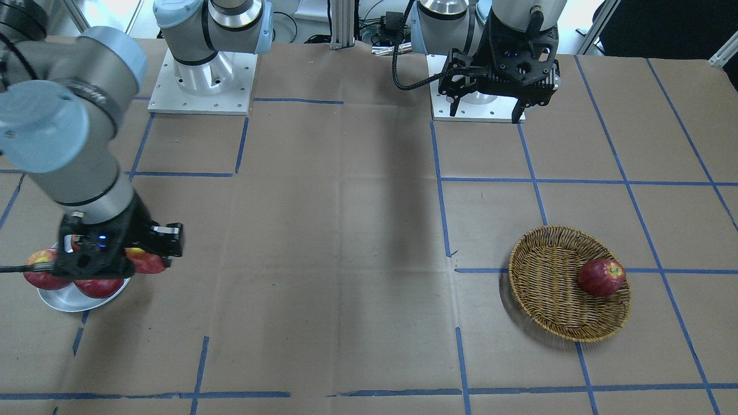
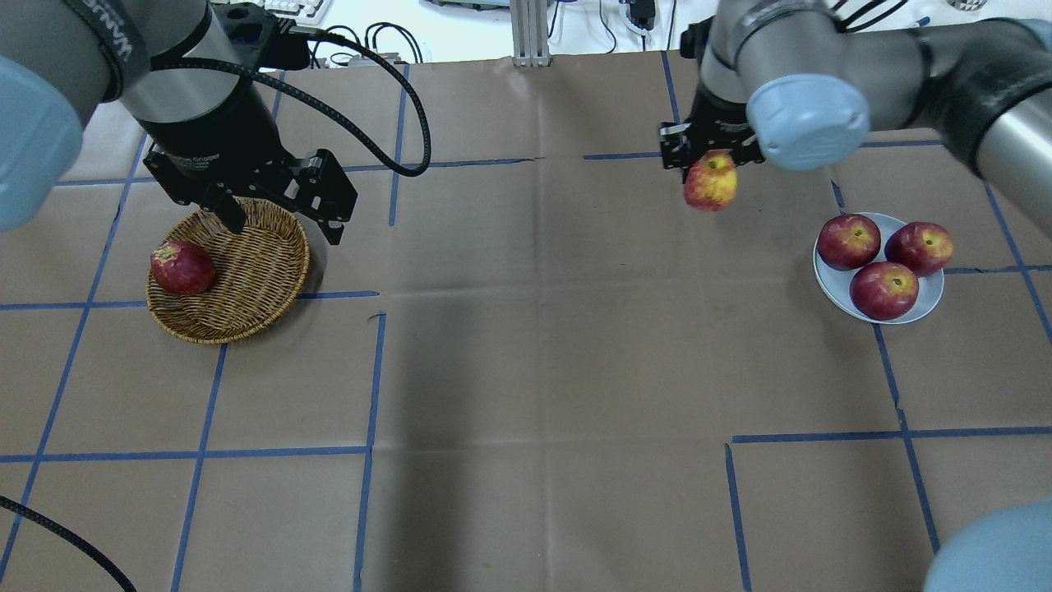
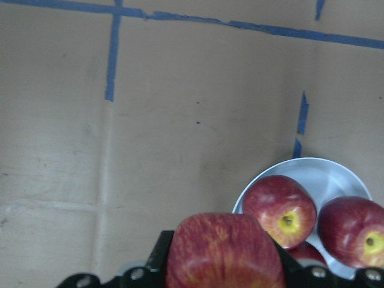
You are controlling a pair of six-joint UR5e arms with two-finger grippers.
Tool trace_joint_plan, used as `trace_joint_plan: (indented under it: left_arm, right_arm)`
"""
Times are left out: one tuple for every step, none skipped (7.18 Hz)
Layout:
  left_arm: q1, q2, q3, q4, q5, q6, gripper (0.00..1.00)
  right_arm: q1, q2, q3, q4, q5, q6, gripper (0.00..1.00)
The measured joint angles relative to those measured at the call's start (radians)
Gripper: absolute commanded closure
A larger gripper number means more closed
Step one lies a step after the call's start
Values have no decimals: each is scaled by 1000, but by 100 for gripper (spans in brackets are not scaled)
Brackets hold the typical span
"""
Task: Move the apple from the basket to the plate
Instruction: 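Lift the apple with the right gripper and carry it to the white plate, then lower the apple onto the plate among the others and open the right gripper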
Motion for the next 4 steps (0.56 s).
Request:
trace_joint_plan:
  left_arm:
    - [0, 0, 0, 0, -1, -1, 1]
    - [1, 0, 0, 1, -2, -2, 1]
    - [1, 0, 0, 1, -2, -2, 1]
    - [1, 0, 0, 1, -3, -2, 1]
  right_arm:
    - [-76, -2, 19, -2, 6, -112, 50]
    - [-139, -2, 54, -17, 20, -197, 50]
    - [-182, 0, 97, -48, 39, -240, 50]
    - [-201, 3, 142, -98, 51, -260, 50]
